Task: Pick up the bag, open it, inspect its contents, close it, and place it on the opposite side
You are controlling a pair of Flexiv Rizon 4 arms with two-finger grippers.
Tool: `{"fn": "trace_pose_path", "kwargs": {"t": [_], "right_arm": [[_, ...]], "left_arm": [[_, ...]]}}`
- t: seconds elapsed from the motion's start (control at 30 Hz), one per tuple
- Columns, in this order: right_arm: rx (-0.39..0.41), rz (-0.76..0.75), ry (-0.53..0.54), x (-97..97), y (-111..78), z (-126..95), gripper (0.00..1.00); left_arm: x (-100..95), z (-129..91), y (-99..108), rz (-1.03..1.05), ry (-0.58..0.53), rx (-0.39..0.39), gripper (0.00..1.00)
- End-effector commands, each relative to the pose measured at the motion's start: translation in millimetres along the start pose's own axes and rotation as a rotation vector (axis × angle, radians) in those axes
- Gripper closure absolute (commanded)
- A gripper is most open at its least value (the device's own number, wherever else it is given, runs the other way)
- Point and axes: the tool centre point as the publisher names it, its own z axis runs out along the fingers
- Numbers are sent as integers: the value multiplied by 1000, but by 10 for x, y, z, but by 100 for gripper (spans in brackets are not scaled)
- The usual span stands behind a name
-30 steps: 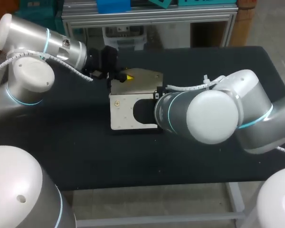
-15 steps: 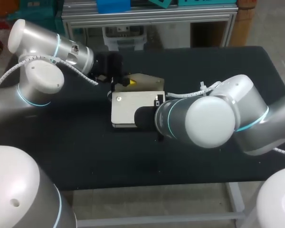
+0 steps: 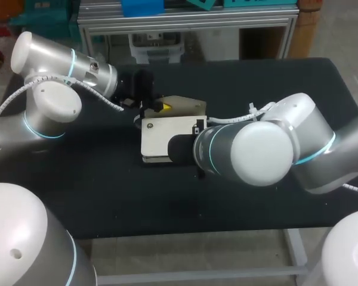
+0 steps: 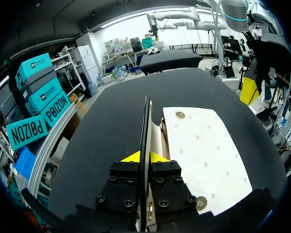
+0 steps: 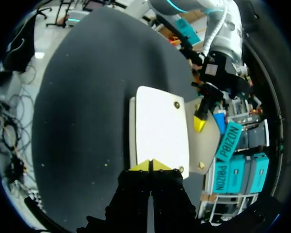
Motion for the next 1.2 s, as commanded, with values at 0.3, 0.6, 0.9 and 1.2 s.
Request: {"fn": "trace_pose_path", "kwargs": {"t": [0.3,0.6,0.9,1.2], "right_arm": [[14,-63,-160,317,-245,242,81],[30,-96,-228,331,-277,308,60],[58,-111,-257,263,-275,466,70],[56,-104,-262,181,-297,643,64]], "left_arm": [[-3,67,64,66,12,-3,100],[-24,128,106,59,33,-21,100],[-2,212,150,55,79,-23,100],[17,269,193,23,115,-16,100]]}}
